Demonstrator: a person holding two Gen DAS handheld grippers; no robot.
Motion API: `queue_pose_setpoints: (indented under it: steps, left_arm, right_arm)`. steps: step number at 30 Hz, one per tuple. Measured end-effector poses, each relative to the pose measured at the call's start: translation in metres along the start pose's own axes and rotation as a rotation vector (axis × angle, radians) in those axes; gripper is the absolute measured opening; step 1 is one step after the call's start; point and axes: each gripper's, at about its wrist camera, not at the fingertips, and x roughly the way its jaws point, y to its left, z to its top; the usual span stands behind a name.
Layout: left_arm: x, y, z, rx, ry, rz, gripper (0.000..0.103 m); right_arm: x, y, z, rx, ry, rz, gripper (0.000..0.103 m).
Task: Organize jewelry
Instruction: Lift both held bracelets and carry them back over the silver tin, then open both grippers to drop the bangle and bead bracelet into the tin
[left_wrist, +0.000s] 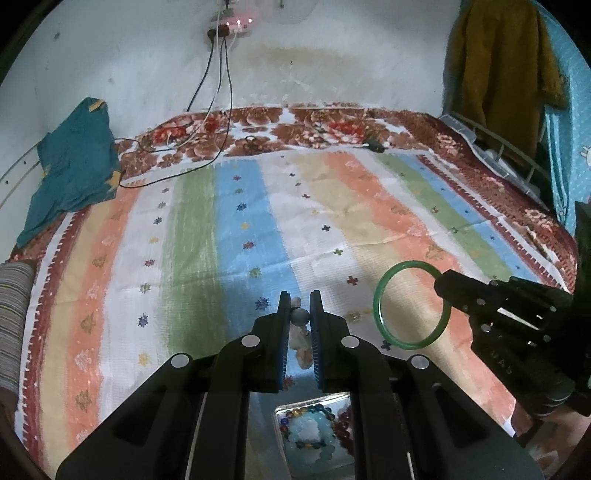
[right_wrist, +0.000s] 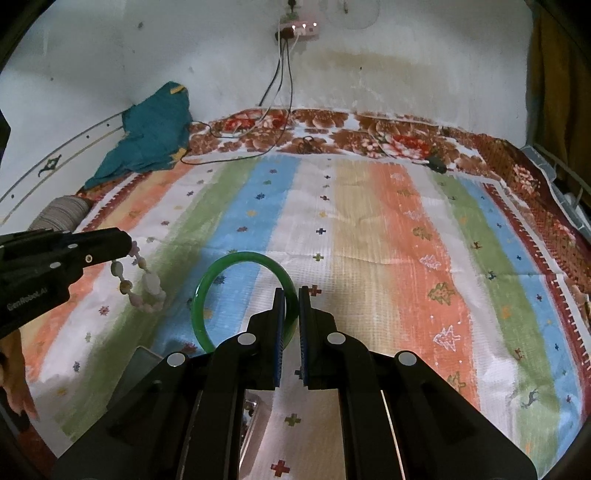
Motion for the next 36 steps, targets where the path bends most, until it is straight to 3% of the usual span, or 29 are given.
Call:
queue_pose_setpoints:
  steps: [12, 36]
  left_arm:
    - [-0.033, -0.014, -0.012, 0.029, -0.051, -0.021, 0.010]
    - [-0.071, -0.020, -0.045, 0.016, -0.057, -0.042, 0.010]
  right_arm:
    - [-0.021, 0.010, -0.011, -0.017, -0.018, 0.028, 0.008]
    - [-0.050, 0.034, -0.047, -0.068, 0.019, 0.079, 0.008]
